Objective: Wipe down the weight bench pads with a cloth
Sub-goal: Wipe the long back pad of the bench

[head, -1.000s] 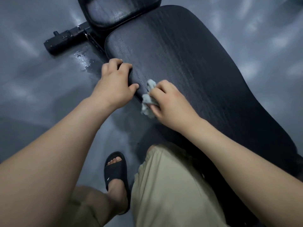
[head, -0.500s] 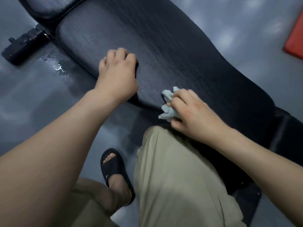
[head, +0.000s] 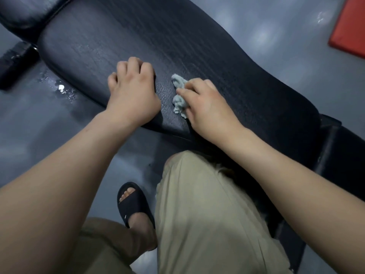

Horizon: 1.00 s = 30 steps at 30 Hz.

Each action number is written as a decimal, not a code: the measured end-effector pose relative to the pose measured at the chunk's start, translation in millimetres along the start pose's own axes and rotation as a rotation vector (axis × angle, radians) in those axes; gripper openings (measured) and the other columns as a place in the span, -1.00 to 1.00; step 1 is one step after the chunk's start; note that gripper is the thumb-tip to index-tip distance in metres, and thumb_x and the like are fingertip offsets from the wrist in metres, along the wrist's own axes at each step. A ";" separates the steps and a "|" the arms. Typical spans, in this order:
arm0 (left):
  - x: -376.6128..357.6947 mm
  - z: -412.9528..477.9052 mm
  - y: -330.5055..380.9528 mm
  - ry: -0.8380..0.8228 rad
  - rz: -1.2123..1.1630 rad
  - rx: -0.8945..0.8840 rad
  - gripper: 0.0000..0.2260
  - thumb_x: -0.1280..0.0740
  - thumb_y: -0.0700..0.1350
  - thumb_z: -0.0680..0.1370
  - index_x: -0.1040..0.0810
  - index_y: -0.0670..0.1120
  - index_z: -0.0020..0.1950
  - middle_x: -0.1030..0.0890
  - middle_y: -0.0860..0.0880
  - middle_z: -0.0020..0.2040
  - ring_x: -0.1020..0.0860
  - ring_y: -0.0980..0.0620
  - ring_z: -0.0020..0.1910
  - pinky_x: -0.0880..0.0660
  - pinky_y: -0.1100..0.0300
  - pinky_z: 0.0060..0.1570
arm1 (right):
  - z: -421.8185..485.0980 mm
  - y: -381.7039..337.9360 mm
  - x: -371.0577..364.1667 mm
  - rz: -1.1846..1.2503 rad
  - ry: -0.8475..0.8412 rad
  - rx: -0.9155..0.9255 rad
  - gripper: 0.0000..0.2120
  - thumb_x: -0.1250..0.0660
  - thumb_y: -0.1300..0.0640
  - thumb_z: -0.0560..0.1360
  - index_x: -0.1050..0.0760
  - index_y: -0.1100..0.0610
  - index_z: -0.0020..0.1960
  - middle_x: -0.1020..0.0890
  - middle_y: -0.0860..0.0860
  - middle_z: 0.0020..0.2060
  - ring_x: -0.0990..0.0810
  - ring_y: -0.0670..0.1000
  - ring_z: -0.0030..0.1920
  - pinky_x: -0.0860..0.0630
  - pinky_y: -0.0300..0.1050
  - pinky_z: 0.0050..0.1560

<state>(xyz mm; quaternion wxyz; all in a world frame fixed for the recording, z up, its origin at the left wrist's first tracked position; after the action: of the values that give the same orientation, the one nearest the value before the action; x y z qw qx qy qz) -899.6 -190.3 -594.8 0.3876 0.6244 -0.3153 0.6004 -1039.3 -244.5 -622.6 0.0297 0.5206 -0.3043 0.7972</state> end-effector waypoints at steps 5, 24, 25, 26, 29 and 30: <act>-2.7 3.9 2.4 0.010 0.021 -0.010 -0.61 -0.20 -0.28 0.41 -0.42 -0.14 0.23 -0.35 -0.18 0.31 -0.28 -0.25 0.32 -0.22 -0.21 0.30 | -55.1 -17.4 5.8 0.000 -0.099 0.064 -0.64 -0.24 0.07 0.51 -0.58 0.21 0.21 -0.54 0.11 0.13 -0.47 0.15 0.07 -0.53 0.05 0.01; -13.7 13.3 30.4 -0.070 -0.022 -0.186 -0.41 -0.26 -0.20 0.49 -0.35 0.21 0.48 -0.26 -0.01 0.49 -0.15 -0.18 0.47 -0.11 -0.27 0.45 | -2.5 23.9 11.0 0.010 -0.061 0.051 -0.61 -0.24 0.19 0.46 -0.59 0.18 0.25 -0.57 0.13 0.10 -0.52 0.21 0.02 -0.49 0.06 0.12; -14.1 14.6 32.7 -0.079 -0.025 -0.183 -0.41 -0.26 -0.20 0.49 -0.35 0.21 0.48 -0.26 -0.01 0.49 -0.15 -0.17 0.47 -0.11 -0.28 0.45 | 8.8 32.0 12.4 -0.011 -0.045 0.038 -0.62 -0.26 0.20 0.47 -0.60 0.17 0.25 -0.57 0.13 0.10 -0.51 0.21 0.03 -0.49 0.05 0.11; -13.9 15.2 34.1 -0.086 -0.029 -0.174 -0.41 -0.26 -0.21 0.48 -0.36 0.21 0.47 -0.27 -0.01 0.48 -0.15 -0.17 0.47 -0.11 -0.28 0.45 | 22.5 41.5 15.4 -0.033 -0.018 0.014 -0.63 -0.27 0.21 0.47 -0.61 0.16 0.24 -0.57 0.13 0.10 -0.50 0.21 0.04 -0.49 0.03 0.11; -11.8 18.4 37.2 -0.084 -0.054 -0.150 -0.47 -0.26 -0.16 0.49 -0.41 0.16 0.45 -0.30 -0.01 0.47 -0.17 -0.17 0.47 -0.12 -0.24 0.43 | 60.2 77.5 28.2 -0.063 0.045 -0.147 -0.68 -0.25 0.24 0.47 -0.63 0.17 0.17 -0.56 0.14 0.09 -0.49 0.22 0.08 -0.46 -0.02 0.11; -12.0 19.6 39.0 -0.086 -0.063 -0.145 -0.49 -0.26 -0.11 0.50 -0.40 0.15 0.46 -0.30 -0.01 0.47 -0.17 -0.17 0.47 -0.12 -0.25 0.44 | 66.5 84.6 31.0 -0.074 0.052 -0.200 -0.69 -0.23 0.24 0.48 -0.63 0.17 0.15 -0.55 0.13 0.09 -0.49 0.22 0.10 -0.45 -0.04 0.12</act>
<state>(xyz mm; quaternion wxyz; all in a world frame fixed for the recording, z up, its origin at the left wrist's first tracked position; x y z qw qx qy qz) -924.1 -227.5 -602.2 0.4366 0.6297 -0.3544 0.5360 -1030.3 -355.9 -616.6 0.1186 0.5051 -0.3621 0.7744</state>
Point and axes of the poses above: each hand's wrist, its own z-axis towards the middle knuckle, its own x-axis out of the back of the hand, y = z × x, the point moved 8 cm from there along z, towards the middle knuckle
